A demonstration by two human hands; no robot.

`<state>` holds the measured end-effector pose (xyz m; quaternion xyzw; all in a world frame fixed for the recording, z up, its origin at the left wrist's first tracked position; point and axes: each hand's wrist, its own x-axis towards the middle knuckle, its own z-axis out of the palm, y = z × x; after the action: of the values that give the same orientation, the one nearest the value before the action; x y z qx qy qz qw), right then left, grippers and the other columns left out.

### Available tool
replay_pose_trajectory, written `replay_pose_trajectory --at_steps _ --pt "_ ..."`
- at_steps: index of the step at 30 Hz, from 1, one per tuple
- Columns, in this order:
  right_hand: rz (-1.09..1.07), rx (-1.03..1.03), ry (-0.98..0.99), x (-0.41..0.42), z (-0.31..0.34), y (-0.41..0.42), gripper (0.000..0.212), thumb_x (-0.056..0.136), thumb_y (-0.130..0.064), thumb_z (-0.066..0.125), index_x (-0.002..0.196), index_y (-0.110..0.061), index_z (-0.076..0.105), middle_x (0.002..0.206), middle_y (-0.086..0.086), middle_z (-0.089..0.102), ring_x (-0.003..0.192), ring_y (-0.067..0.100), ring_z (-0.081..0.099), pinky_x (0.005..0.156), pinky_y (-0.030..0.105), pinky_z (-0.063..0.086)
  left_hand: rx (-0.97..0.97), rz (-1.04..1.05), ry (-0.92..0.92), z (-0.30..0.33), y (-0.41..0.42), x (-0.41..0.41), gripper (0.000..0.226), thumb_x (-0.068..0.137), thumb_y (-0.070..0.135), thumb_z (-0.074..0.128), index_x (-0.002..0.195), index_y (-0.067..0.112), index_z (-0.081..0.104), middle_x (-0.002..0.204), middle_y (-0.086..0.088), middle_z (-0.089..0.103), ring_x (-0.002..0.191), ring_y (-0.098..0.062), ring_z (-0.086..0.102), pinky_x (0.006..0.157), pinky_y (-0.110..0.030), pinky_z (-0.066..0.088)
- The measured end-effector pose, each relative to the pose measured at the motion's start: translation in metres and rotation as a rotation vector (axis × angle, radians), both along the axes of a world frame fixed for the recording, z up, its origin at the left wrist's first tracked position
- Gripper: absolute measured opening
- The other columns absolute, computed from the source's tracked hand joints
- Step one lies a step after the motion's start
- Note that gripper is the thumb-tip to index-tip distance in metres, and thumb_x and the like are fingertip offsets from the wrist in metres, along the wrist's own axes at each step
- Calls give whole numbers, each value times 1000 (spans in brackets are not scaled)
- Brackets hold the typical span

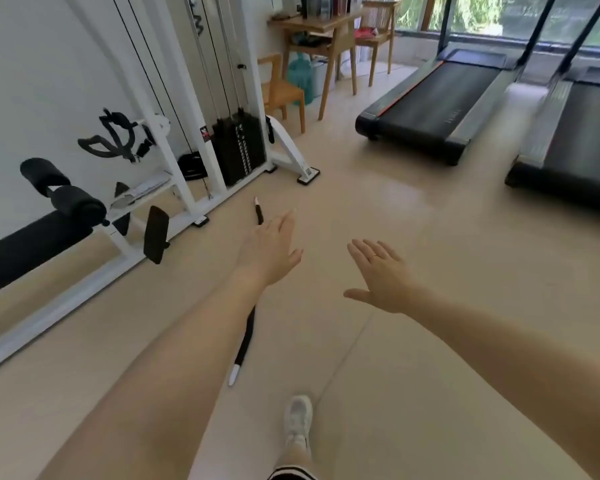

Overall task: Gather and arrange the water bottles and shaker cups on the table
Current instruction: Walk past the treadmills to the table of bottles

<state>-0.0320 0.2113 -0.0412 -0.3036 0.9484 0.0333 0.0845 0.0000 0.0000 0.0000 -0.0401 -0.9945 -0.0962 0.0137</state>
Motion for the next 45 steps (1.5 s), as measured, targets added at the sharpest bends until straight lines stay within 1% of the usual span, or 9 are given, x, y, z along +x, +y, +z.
replay_pose_trajectory --at_steps 2,7,13,18,21,24,30,37,45 --pt "-4 -4 -44 -26 -10 -6 85 89 -59 35 149 -10 0 160 7 4 148 22 4 119 35 0 68 14 -45 -15 -2 -25 63 92 30 45 143 8 15 152 -11 22 134 -28 29 106 -40 28" --pt "-42 -22 -99 -121 -23 -24 74 92 -52 37 148 -9 12 157 8 18 144 25 18 117 36 13 8 -50 -162 -50 -22 -128 58 92 29 45 141 8 22 151 -10 25 134 -26 29 104 -36 31" --pt "-182 -63 -183 -276 10 -37 69 92 -51 39 145 -11 20 150 9 33 136 26 34 106 38 32 -1 -115 -230 -41 -44 -295 54 90 31 46 138 13 29 141 -7 41 122 -27 43 93 -44 45" --pt "-514 -471 -305 -408 26 -39 58 94 -40 45 140 -8 32 141 14 45 128 29 43 103 36 34 144 -39 -240 -24 -40 -438 53 88 30 52 136 15 35 126 -9 54 110 -26 53 87 -40 48" --pt "-579 -521 -375 -485 13 -29 53 94 -36 46 137 -6 36 138 15 47 125 29 45 101 35 35 139 -49 -322 -30 -32 -520 52 89 28 51 137 15 36 117 -10 59 105 -26 55 83 -34 48" --pt "-588 -496 -402 -572 -9 -15 53 94 -39 46 136 -8 38 136 15 49 121 30 50 98 37 39 69 -69 -375 -40 -22 -607 47 91 25 49 135 12 37 117 -13 60 106 -27 55 75 -30 43" --pt "-501 -380 -429 -769 -1 -1 55 93 -41 46 137 -9 38 137 12 50 122 29 51 99 36 39 31 -12 -417 -35 -13 -795 41 90 32 47 128 17 46 117 -6 60 102 -23 56 84 -37 50" --pt "-414 -399 -342 -1001 36 -22 45 91 -35 50 130 -11 45 125 9 58 113 27 54 89 33 42 359 129 -261 4 -29 -987 36 91 26 47 125 14 48 105 -2 62 98 -21 59 82 -34 48" --pt "-365 -346 -355 -1238 8 -90 42 90 -34 51 125 -10 48 119 9 61 103 25 57 86 34 46 417 173 -209 -36 -94 -1213 37 91 23 48 126 11 48 109 -7 63 97 -21 58 81 -31 46"
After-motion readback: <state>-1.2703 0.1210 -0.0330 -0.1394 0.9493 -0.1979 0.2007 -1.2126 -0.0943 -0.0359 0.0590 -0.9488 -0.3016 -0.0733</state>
